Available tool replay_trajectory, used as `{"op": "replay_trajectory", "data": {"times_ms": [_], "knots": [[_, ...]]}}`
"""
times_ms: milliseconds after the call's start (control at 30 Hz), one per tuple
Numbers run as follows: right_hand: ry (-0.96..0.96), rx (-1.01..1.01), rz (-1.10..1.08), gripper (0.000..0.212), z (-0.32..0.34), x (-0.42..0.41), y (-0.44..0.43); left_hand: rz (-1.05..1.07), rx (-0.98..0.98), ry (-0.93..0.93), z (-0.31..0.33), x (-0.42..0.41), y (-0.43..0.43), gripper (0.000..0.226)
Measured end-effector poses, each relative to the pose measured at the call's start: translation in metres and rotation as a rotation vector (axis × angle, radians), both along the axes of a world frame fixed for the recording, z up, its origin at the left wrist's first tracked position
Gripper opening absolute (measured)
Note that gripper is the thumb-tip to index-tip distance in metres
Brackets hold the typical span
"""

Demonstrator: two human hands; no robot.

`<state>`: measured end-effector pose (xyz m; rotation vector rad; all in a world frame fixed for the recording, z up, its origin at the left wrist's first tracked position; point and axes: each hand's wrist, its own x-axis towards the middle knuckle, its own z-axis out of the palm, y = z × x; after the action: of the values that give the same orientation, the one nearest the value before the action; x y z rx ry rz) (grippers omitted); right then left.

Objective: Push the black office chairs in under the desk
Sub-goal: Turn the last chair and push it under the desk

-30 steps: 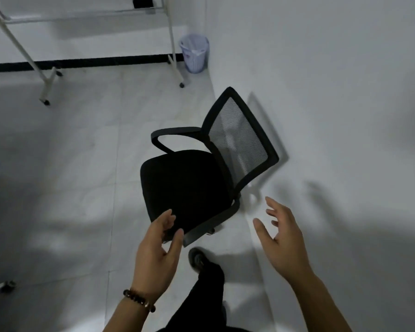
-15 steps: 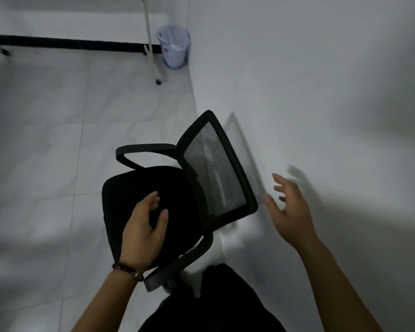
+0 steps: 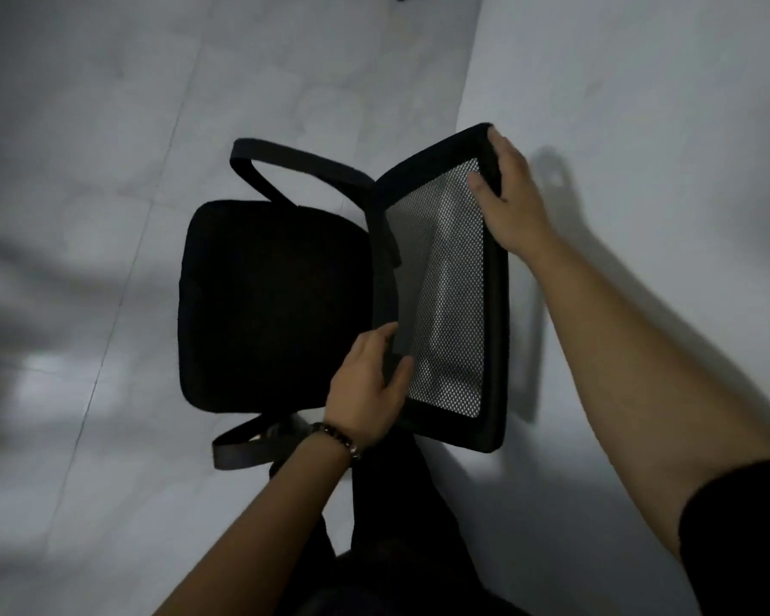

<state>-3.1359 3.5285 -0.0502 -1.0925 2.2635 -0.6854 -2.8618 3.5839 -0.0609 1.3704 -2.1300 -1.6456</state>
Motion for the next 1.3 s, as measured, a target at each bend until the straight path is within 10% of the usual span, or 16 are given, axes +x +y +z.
{"op": "replay_trajectory", "data": {"times_ms": [667,900,1300], "knots": [[0.105,0.036,-0.37,0.064,-0.022,0.263,-0.015,-0.123,0.145,-0.401,-0.022,0.196,-0.04,0.065],[0.213,0.283,0.223,0.074,-0.006,0.373,-0.076,0.033,-0.229,-0.678,0.02,0.325,-0.105,0.06],[0.439,0.332,0.553,0.091,0.007,0.439,-0.173,0.194,-0.343,-0.855,0.02,0.411,-0.199,0.053]]}}
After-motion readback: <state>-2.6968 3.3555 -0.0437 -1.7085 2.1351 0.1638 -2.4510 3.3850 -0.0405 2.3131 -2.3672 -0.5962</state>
